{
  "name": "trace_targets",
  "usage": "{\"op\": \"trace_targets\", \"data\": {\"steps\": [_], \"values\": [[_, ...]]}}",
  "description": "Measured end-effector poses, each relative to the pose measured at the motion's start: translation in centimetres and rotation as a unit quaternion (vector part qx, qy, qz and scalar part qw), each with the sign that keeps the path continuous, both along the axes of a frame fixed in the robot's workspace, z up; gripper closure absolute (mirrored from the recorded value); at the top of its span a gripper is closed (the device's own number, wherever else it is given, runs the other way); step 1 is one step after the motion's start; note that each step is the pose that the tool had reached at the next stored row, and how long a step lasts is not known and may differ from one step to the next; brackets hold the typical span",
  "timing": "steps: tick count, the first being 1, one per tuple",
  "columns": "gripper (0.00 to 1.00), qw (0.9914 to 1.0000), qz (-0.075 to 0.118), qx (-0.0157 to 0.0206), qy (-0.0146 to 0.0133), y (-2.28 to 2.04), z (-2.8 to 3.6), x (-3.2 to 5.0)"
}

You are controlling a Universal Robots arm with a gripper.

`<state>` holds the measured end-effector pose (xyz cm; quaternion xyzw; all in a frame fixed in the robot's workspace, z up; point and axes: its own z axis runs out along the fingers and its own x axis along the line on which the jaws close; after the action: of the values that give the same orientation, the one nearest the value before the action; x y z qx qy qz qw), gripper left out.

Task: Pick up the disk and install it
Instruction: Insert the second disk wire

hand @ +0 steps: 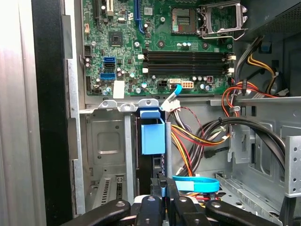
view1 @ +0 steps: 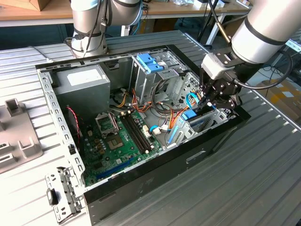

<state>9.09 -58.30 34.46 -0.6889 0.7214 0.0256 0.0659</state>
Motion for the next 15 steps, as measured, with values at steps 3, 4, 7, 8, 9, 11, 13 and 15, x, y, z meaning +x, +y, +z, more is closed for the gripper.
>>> {"op": "trace_targets", "data": {"steps": [3,4,7,8,9,11,13,15], "values": [[0.84,1.00000,0.000,0.0000,0.0000,-0.01,-0.03,0.00],[0.84,1.00000,0.000,0.0000,0.0000,-0.01,-0.05,0.00],[0.76,1.00000,0.000,0.0001,0.0000,-0.02,0.47,-0.01],[0.84,0.99997,0.000,0.0071,0.0000,0.01,1.23,-0.05],[0.89,0.99996,0.000,0.0087,0.0018,0.00,0.01,-0.05],[0.89,0.99996,0.000,0.0087,0.0020,-0.01,-0.15,-0.05],[0.89,0.99996,0.000,0.0092,0.0020,-0.04,-0.22,-0.05],[0.89,0.99995,0.000,0.0097,0.0019,-0.05,-0.23,-0.05]]}}
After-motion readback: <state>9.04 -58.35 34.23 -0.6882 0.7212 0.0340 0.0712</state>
